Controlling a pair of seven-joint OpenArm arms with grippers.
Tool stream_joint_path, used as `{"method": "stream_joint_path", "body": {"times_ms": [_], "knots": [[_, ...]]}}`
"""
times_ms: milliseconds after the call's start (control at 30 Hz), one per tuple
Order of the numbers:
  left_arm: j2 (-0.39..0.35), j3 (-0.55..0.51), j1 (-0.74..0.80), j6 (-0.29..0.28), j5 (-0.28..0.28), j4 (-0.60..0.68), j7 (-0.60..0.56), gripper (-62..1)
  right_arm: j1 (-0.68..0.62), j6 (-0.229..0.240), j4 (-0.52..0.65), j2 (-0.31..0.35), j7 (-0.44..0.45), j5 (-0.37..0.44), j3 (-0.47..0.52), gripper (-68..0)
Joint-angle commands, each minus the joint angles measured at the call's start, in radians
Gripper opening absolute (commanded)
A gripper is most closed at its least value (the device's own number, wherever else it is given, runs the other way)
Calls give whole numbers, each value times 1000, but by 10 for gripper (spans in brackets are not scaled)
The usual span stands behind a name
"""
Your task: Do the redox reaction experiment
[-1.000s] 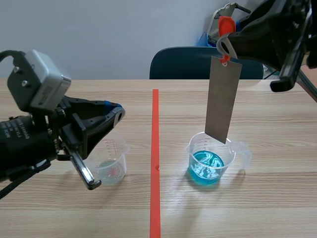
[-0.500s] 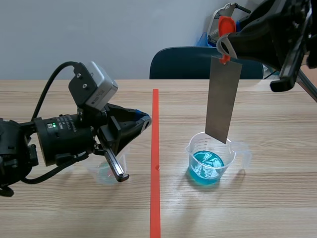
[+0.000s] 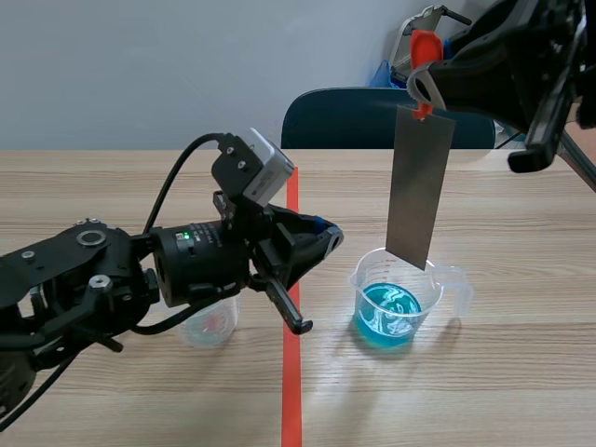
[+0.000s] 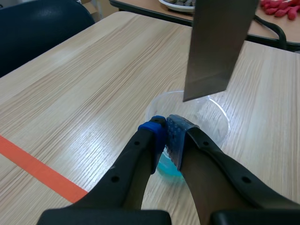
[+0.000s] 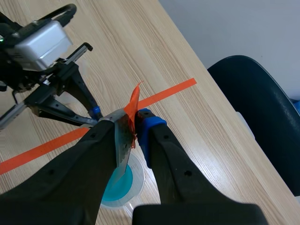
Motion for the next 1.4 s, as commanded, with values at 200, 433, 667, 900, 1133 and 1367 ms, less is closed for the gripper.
{"method": "stream_joint_path", "body": {"times_ms": [200, 433, 667, 900, 1133, 1367], "knots": [[31, -10, -24, -6, -1, -6, -40, -577, 10, 7, 13, 3, 14, 7, 3, -669], [31, -10, -21, -43, 20, -6, -44, -577, 10, 7, 13, 3, 14, 7, 3, -669], [31, -10, -21, -47, 53, -6, -44, -577, 10, 7, 13, 3, 14, 7, 3, -669], [17, -10, -15, -47, 45, 18, -53, -578, 10, 7, 13, 3, 14, 7, 3, -669], [-54, -11, 24, -47, 41, 84, -59, -578, 10, 7, 13, 3, 14, 7, 3, -669], [-130, -17, 68, -35, 5, 153, -58, -578, 10, 7, 13, 3, 14, 7, 3, -669]]}}
